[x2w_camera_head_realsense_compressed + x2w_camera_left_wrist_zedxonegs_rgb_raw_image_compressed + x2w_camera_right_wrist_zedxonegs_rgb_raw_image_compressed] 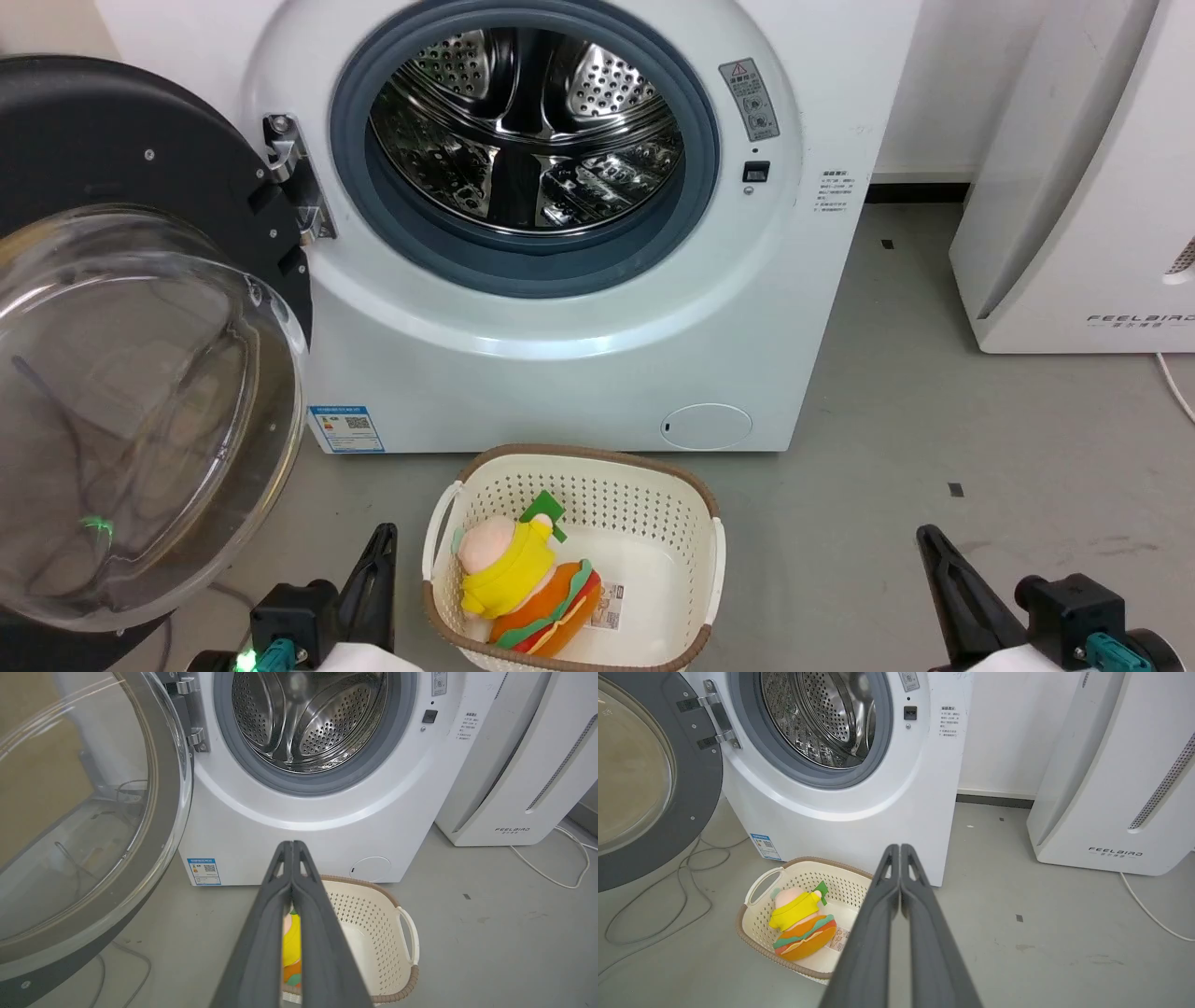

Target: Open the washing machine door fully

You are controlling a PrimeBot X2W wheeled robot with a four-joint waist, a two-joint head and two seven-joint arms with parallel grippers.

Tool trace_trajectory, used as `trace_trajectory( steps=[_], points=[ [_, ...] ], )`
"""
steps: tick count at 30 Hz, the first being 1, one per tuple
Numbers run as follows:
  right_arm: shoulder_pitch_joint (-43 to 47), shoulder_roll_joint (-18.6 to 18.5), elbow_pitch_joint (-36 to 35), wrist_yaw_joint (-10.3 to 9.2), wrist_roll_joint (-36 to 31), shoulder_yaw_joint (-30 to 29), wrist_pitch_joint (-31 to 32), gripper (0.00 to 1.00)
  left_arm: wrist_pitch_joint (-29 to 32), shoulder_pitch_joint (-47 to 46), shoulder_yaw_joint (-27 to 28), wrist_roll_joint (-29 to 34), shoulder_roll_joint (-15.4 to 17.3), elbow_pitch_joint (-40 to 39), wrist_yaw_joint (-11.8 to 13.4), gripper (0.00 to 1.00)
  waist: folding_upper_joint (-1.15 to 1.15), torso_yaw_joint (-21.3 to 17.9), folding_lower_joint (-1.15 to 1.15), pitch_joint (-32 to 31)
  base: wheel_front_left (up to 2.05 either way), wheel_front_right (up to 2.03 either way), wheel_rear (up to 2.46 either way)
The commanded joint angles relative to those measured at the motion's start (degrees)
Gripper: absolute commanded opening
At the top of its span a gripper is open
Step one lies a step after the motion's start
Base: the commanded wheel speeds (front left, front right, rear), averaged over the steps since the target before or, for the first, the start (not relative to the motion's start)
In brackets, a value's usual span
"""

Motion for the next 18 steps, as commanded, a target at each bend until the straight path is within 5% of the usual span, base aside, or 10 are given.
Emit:
trace_trajectory(
  steps=[1, 18],
  points=[
    [-1.0, 0.0, 0.2, 0.01, -0.6, 0.0, 0.0, 0.0, 0.3, -0.5, 0.3, 0.7, -0.2, -0.4, -0.2, 0.0, 0.0, 0.0, 0.0, 0.0, 0.0, 0.0, 0.0],
    [-2.1, 0.0, 0.5, 0.01, -1.1, -0.1, 0.1, 0.0, 1.6, -0.9, 2.0, 2.9, -1.4, -1.5, -1.0, 0.0, 0.0, -0.1, 0.0, 0.1, 0.0, 0.0, 0.0]
  ],
)
